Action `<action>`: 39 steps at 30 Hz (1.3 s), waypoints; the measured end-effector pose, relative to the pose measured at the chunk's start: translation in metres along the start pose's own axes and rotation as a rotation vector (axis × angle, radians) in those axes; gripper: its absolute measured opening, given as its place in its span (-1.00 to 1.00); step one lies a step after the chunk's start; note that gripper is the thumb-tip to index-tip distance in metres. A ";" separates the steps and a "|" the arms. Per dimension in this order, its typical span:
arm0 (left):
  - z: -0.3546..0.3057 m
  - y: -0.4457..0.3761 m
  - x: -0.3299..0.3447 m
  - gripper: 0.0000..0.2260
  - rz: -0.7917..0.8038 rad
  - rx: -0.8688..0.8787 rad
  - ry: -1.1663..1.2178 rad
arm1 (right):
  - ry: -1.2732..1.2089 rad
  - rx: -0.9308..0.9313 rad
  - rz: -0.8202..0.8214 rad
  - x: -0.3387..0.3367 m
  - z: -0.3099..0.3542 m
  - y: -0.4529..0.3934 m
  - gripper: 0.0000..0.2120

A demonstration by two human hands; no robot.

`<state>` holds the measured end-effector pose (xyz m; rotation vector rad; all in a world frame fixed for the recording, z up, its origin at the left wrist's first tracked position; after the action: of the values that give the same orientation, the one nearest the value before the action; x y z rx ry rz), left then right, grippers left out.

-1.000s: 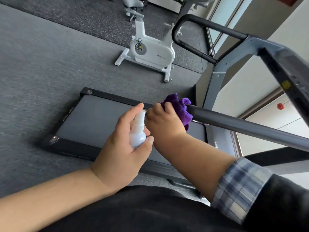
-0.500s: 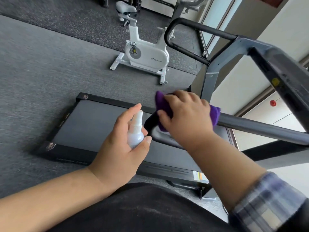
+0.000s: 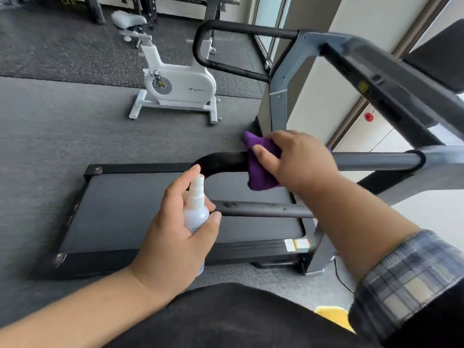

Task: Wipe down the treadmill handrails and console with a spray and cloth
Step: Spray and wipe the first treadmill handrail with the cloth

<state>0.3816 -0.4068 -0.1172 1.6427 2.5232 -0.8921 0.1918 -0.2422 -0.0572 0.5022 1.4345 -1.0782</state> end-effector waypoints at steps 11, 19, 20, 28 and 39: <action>-0.011 -0.010 0.024 -0.32 0.053 0.013 -0.022 | 0.136 -0.063 0.041 0.019 0.063 0.006 -0.23; -0.033 -0.029 0.096 -0.29 0.125 0.063 -0.038 | 0.037 -0.055 -0.003 -0.003 -0.049 0.018 -0.43; -0.036 -0.031 0.104 -0.30 0.128 0.066 -0.042 | 0.034 -0.022 -0.023 -0.009 -0.074 0.022 -0.45; -0.053 -0.039 0.159 -0.27 0.123 0.068 -0.071 | -0.005 0.132 -0.144 -0.033 -0.184 0.038 -0.55; -0.083 -0.041 0.240 -0.28 0.142 0.062 -0.123 | -0.011 -0.224 0.018 -0.025 -0.161 0.029 -0.38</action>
<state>0.2629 -0.1796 -0.1007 1.7020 2.2893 -1.0317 0.1339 -0.0878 -0.0659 0.3476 1.5167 -0.8908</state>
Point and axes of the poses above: each hand's wrist, its own y-axis away from the middle knuckle, its own x-axis out of the palm, z = x × y, the point moved 2 cm from there along -y, towards the middle knuckle, and after that the axes turned 3 degrees about x, right-handed, at the moved point
